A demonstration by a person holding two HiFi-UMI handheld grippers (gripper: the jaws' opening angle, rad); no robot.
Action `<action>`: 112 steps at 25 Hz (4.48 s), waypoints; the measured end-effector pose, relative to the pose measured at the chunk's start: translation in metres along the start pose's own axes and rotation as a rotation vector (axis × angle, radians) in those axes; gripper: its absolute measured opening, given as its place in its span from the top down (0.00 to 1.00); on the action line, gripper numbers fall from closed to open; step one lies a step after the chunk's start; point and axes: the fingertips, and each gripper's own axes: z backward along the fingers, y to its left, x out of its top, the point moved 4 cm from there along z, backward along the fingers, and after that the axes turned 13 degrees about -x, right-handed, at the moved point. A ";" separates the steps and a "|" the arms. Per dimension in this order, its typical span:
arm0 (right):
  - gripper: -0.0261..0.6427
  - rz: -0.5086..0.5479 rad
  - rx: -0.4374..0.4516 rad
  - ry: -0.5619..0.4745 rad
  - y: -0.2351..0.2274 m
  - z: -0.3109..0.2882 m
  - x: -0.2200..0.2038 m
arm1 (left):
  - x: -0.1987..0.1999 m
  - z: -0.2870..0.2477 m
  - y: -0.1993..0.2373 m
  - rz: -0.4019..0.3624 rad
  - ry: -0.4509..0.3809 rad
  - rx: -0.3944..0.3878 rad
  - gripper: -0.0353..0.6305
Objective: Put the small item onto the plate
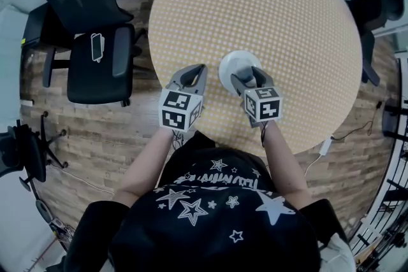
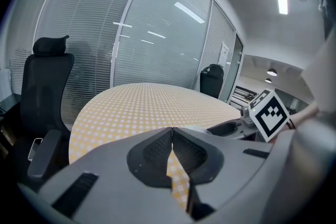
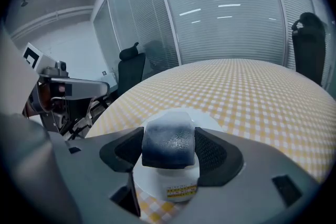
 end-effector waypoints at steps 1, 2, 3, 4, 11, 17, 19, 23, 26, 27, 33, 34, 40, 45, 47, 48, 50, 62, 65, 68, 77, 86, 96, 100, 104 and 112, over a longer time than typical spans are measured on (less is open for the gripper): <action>0.50 0.006 -0.005 0.008 -0.001 -0.002 -0.002 | -0.001 0.000 0.000 0.003 0.001 -0.001 0.93; 0.50 0.013 -0.010 0.015 -0.001 -0.004 -0.003 | -0.001 -0.001 0.000 0.005 0.002 -0.001 0.93; 0.50 0.019 -0.014 0.022 -0.002 -0.006 -0.004 | -0.002 -0.002 0.000 0.007 0.004 -0.003 0.93; 0.50 0.027 -0.018 0.028 -0.002 -0.008 -0.005 | -0.002 -0.003 0.001 0.009 0.006 -0.004 0.93; 0.50 0.125 -0.046 0.063 -0.001 -0.013 -0.006 | -0.007 -0.006 0.002 0.017 0.023 -0.004 0.93; 0.50 0.159 -0.057 0.077 0.000 -0.016 -0.008 | -0.010 -0.005 0.003 0.015 0.032 0.004 0.93; 0.50 0.161 -0.056 0.081 0.001 -0.016 -0.008 | -0.010 -0.004 0.005 0.016 0.033 0.011 0.93; 0.50 0.165 -0.046 0.078 0.000 -0.016 -0.008 | -0.010 -0.003 0.002 0.012 0.035 0.017 0.93; 0.50 0.182 -0.041 0.058 0.001 -0.016 -0.009 | -0.011 -0.003 -0.003 0.009 0.033 0.017 0.93; 0.50 0.186 -0.039 0.051 0.002 -0.015 -0.010 | -0.011 -0.002 -0.005 0.008 0.031 0.018 0.93; 0.49 0.180 -0.057 -0.006 0.000 -0.007 0.000 | -0.005 0.002 -0.014 0.008 0.005 0.027 0.93; 0.49 0.177 -0.054 -0.014 -0.001 -0.003 0.002 | -0.004 0.003 -0.016 0.007 0.001 0.029 0.93; 0.50 0.141 0.002 -0.066 0.001 0.025 0.005 | -0.002 0.007 -0.034 -0.001 -0.019 0.036 0.93; 0.50 0.109 0.024 -0.128 -0.009 0.050 0.004 | 0.000 0.005 -0.056 -0.016 -0.033 0.038 0.93; 0.50 0.105 0.022 -0.152 -0.015 0.063 0.003 | 0.000 0.006 -0.068 -0.020 -0.041 0.044 0.93; 0.50 0.103 0.018 -0.166 -0.019 0.071 0.003 | 0.000 0.007 -0.074 -0.020 -0.046 0.049 0.93; 0.50 0.100 0.014 -0.195 -0.027 0.085 0.004 | 0.001 0.010 -0.086 -0.014 -0.061 0.059 0.93; 0.50 0.122 0.121 -0.340 -0.048 0.178 -0.010 | -0.005 0.028 -0.181 -0.047 -0.127 0.106 0.93; 0.50 0.124 0.152 -0.368 -0.050 0.198 -0.018 | -0.010 0.032 -0.204 -0.051 -0.141 0.124 0.93; 0.50 0.116 0.176 -0.380 -0.056 0.213 -0.028 | -0.015 0.034 -0.225 -0.046 -0.154 0.140 0.93; 0.80 0.114 0.171 -0.399 -0.069 0.238 -0.043 | -0.023 0.042 -0.262 -0.056 -0.182 0.146 0.93; 0.88 0.098 0.174 -0.374 -0.062 0.246 -0.053 | -0.030 0.050 -0.268 -0.047 -0.192 0.116 0.93; 0.89 0.089 0.120 -0.383 -0.006 0.292 -0.084 | -0.067 0.116 -0.288 -0.044 -0.188 0.065 0.93; 0.90 0.104 0.101 -0.388 0.012 0.315 -0.100 | -0.078 0.138 -0.301 -0.055 -0.197 0.045 0.93; 0.91 0.098 0.080 -0.399 0.028 0.337 -0.116 | -0.090 0.162 -0.317 -0.061 -0.208 0.030 0.93; 0.91 0.089 0.065 -0.393 0.080 0.381 -0.165 | -0.138 0.224 -0.345 -0.065 -0.191 0.004 0.93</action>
